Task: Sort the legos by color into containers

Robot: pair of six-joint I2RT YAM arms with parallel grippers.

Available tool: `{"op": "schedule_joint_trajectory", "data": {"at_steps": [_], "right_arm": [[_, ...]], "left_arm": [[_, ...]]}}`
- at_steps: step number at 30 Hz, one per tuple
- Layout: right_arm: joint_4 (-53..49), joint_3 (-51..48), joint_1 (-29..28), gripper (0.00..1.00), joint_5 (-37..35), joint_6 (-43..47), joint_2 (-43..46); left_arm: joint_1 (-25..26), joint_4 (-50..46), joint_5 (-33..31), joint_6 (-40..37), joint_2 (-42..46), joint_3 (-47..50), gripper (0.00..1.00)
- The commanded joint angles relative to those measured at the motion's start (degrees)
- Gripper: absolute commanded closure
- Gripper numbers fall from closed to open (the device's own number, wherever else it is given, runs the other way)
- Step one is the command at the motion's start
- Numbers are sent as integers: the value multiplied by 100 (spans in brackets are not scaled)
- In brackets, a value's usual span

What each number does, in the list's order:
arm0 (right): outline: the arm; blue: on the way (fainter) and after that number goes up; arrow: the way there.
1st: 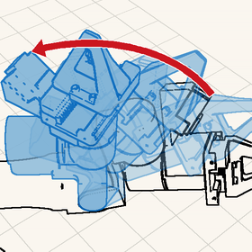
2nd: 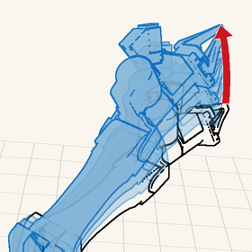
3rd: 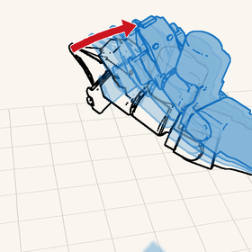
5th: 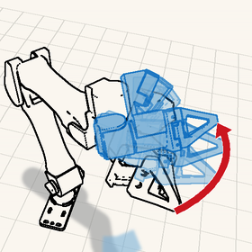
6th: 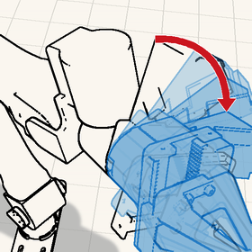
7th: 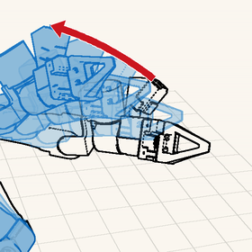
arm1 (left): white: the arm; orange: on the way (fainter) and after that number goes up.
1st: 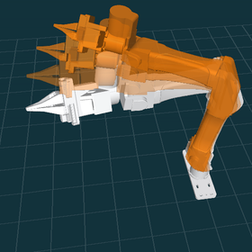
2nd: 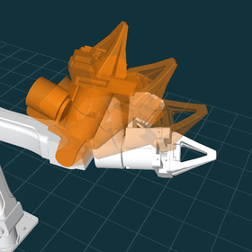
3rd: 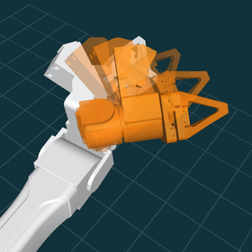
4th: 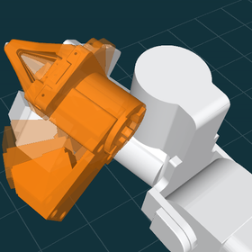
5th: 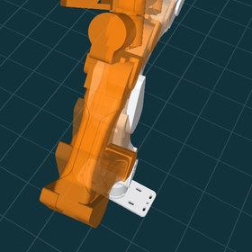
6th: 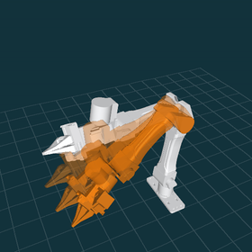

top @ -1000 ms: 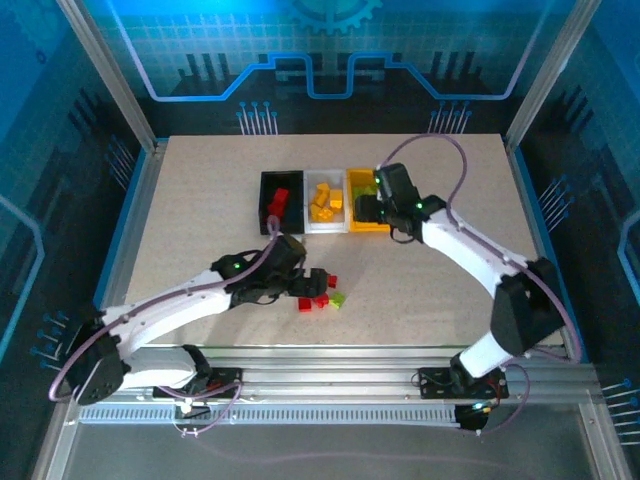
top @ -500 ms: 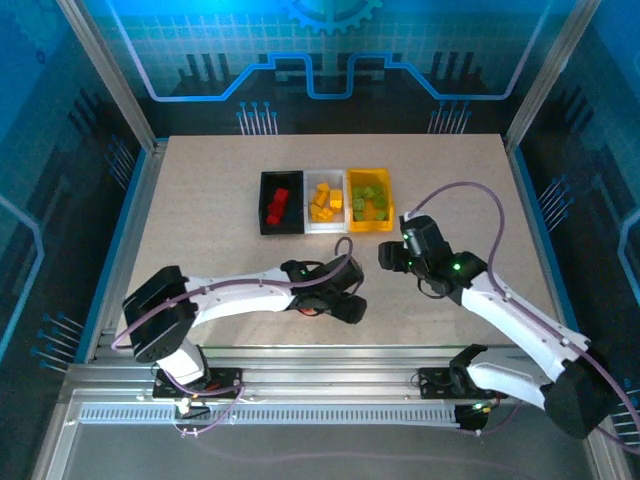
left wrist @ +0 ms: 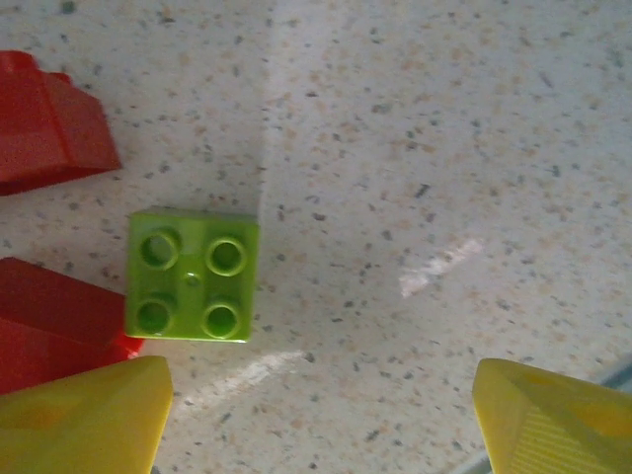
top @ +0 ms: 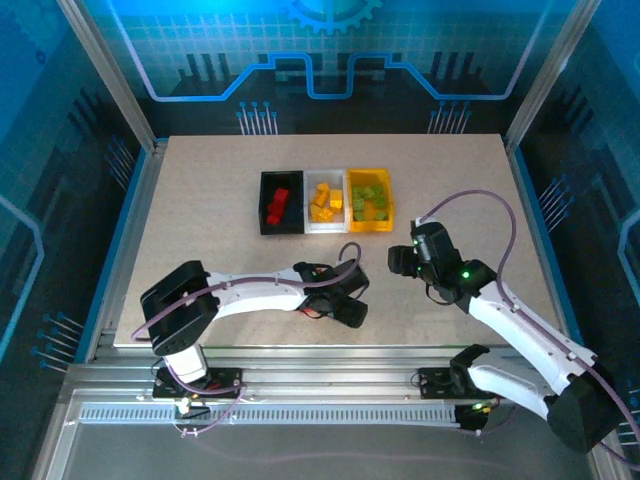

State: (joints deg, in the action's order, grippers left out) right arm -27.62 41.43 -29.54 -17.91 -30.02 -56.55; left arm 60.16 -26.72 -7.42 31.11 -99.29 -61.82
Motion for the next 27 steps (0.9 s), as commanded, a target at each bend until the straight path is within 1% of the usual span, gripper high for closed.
{"op": "schedule_joint_trajectory", "data": {"at_steps": [1,6,12,13,15,18,20,24,25,27], "right_arm": [[-7,-72,83,30,-30,-118,96],[17,-127,117,30,20,-140,160],[46,-177,158,30,41,-127,255],[46,-175,165,30,66,-127,250],[63,-188,181,30,86,-120,255],[73,-201,202,30,106,-110,250],[81,-220,211,30,132,-115,268],[90,-250,254,30,150,-118,285],[86,-249,281,30,191,-121,286],[112,-266,299,30,215,-114,318]], "left_arm": [[-14,-158,-470,-158,-167,-44,20],[-15,-190,-794,-330,-486,-241,30],[-1,-121,-962,-523,-677,-368,34],[8,-86,-965,-546,-697,-372,34],[37,5,-1000,-612,-731,-358,29],[55,77,-1133,-661,-809,-400,19],[57,113,-1259,-674,-838,-423,17],[118,377,-1336,-737,-652,-283,18],[119,387,-1335,-753,-647,-284,19],[104,312,-1416,-769,-714,-350,25]]}}
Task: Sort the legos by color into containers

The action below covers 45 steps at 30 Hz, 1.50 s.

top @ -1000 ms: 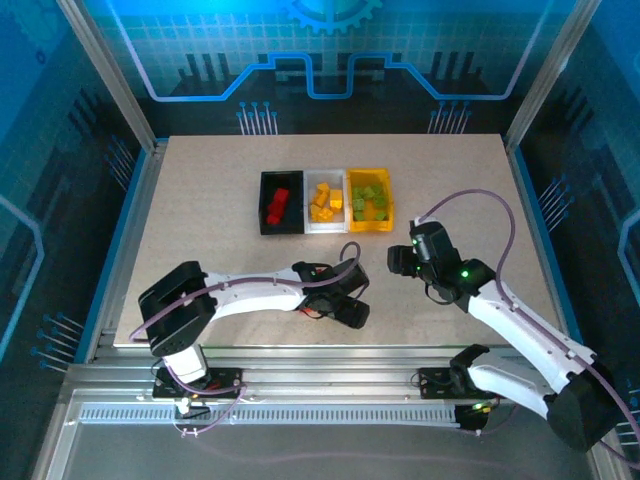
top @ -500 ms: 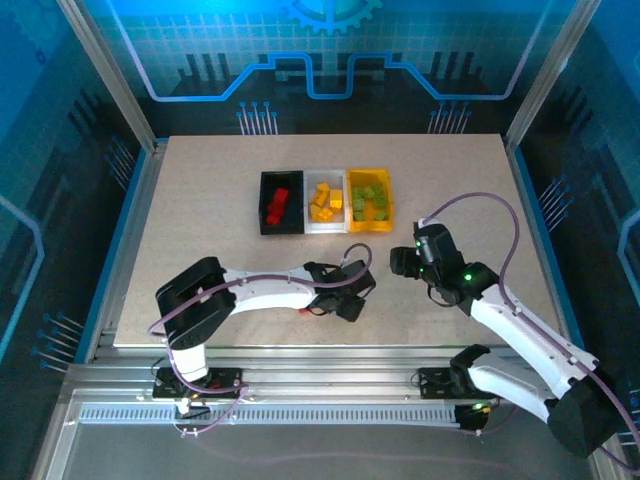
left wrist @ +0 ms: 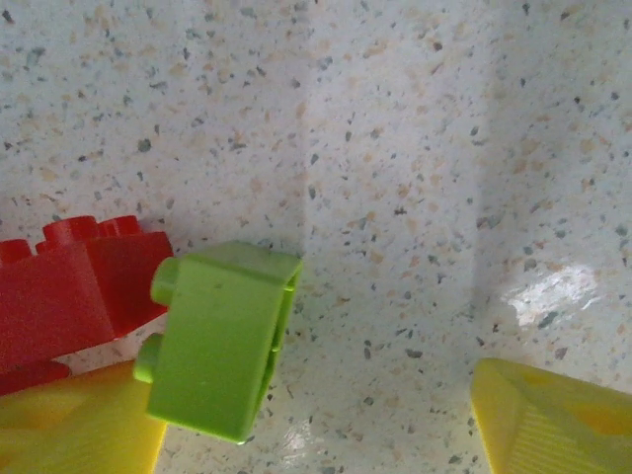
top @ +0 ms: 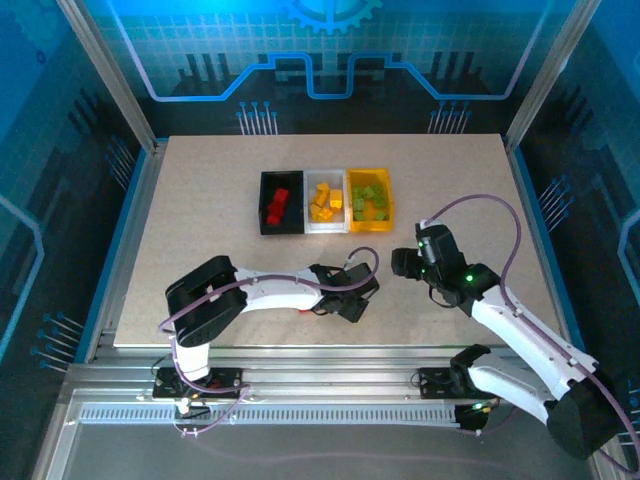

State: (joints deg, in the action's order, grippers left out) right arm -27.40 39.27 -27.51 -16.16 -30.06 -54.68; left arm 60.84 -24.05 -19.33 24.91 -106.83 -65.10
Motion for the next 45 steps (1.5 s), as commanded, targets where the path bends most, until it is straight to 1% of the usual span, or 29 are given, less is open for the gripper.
{"op": "schedule_joint_trajectory", "data": {"at_steps": [1,2,3,9,11,14,16,17,23,27,32,38,45], "right_arm": [[99,-51,105,30,56,-115,145],[107,-55,114,30,68,-105,154],[112,-55,124,30,64,-105,150],[53,-33,167,30,113,-89,197],[25,-34,177,30,113,-87,237],[0,-51,185,30,107,-72,321],[-19,-61,193,30,113,-65,358],[-29,-58,202,30,113,-62,365],[-29,-63,211,30,122,-69,379],[-37,-64,222,30,127,-71,390],[-5,-75,228,30,130,-87,389],[-18,-78,232,30,129,-166,458],[-236,48,229,30,-13,-219,562]], "left_arm": [[32,24,-244,-148,-14,-52,29],[16,26,-234,-155,-63,-88,34],[4,43,-229,-173,-104,-104,36],[-4,-3,-415,-327,-293,-414,46],[-16,15,-431,-405,-341,-482,47],[-53,21,-482,-463,-462,-569,41],[-98,56,-498,-491,-514,-592,40],[-114,100,-494,-506,-535,-605,41],[-134,208,-500,-620,-576,-659,58],[-134,212,-502,-627,-550,-659,64],[-136,217,-506,-592,-547,-658,74],[-167,158,-484,-492,-328,-735,79],[-559,229,-270,-311,123,-1082,82]]}}
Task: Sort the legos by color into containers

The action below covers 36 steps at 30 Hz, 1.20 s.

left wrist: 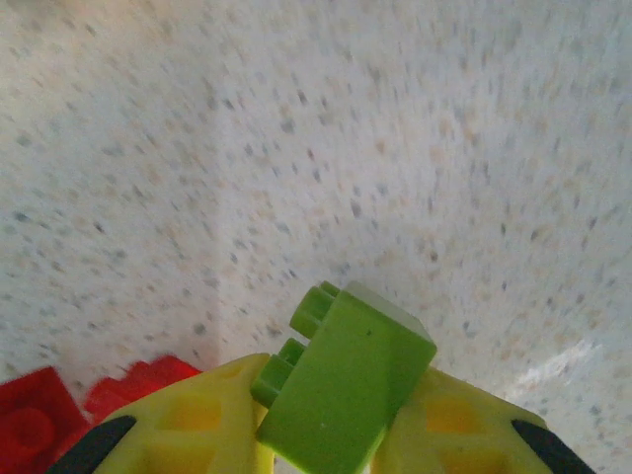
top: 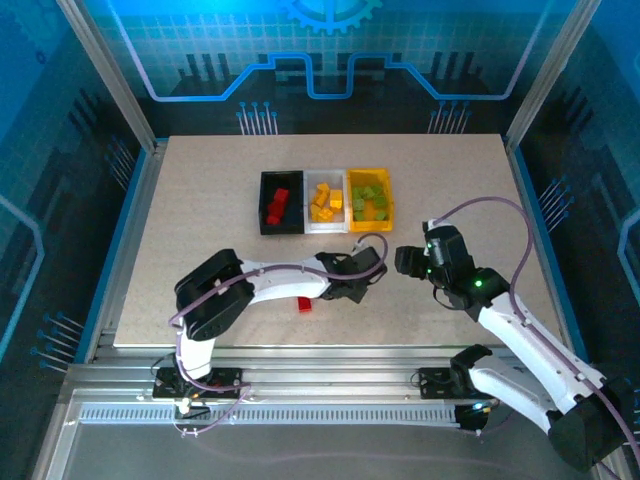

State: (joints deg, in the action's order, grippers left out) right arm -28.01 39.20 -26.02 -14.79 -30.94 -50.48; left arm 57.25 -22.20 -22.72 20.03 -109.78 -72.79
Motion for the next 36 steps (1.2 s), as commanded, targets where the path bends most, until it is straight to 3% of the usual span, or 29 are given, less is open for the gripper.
{"op": "schedule_joint_trajectory", "data": {"at_steps": [1,8,16,21,25,31,36], "right_arm": [[-208,68,83,30,-177,-138,152],[-352,103,88,29,-241,-140,216],[-478,149,161,29,-194,-54,286],[-435,128,191,29,-141,-86,232],[-325,64,203,28,-61,-115,183],[-199,55,203,27,25,-192,65],[-165,91,203,27,126,-177,3]], "left_arm": [[-269,57,70,154,462,-404,83],[-892,-27,144,98,356,-1445,84],[-1412,-521,394,112,-1040,-3528,84],[-1549,-1010,519,141,-1874,-4716,78],[-1577,-1174,597,164,-2245,-5156,62],[-1577,-1007,699,244,-2069,-4901,34],[-1577,-741,831,381,-1572,-4190,30]]}}
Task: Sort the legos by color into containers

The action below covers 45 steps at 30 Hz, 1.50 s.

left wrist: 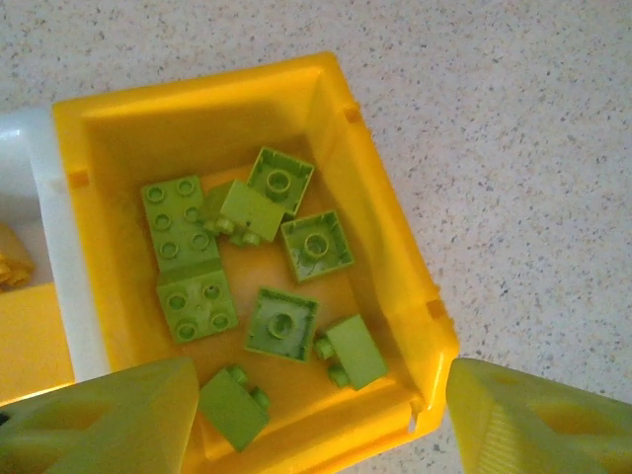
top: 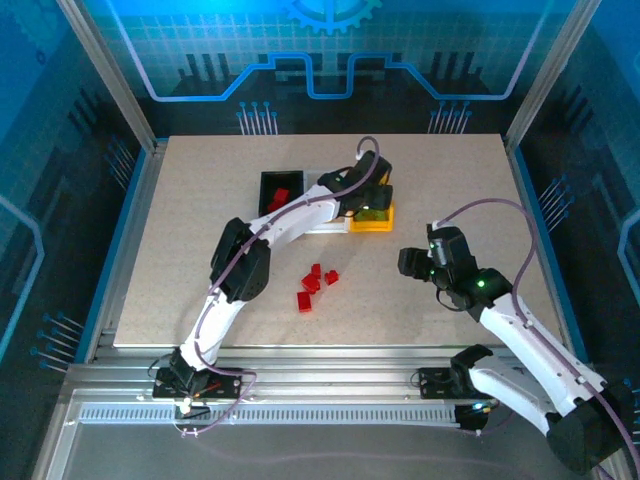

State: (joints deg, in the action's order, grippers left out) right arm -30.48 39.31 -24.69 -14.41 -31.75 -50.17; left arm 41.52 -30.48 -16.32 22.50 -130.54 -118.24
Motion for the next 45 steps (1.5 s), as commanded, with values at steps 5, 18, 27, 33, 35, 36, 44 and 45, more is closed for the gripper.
{"op": "schedule_joint_trajectory", "data": {"at_steps": [5,18,27,33,35,36,44,45], "right_arm": [[104,164,61,26,285,93,-127],[424,117,-199,27,458,193,-531],[353,147,-247,27,398,166,-505],[253,125,-256,27,320,150,-371],[253,106,-256,27,327,142,-352],[253,116,-256,27,322,143,-353],[279,156,-256,27,333,145,-414],[275,156,-256,27,329,151,-423]], "left_arm": [[-2,756,379,376,1667,2008,8],[376,594,797,494,3722,5295,11],[909,420,366,133,2993,4982,33],[1016,202,-5,-103,2454,4592,36],[1025,237,-130,-117,2387,4605,36],[1033,268,-188,-133,2357,4632,37],[1214,353,-578,-157,2151,4782,50],[1225,367,-611,-141,2130,4815,52]]}}
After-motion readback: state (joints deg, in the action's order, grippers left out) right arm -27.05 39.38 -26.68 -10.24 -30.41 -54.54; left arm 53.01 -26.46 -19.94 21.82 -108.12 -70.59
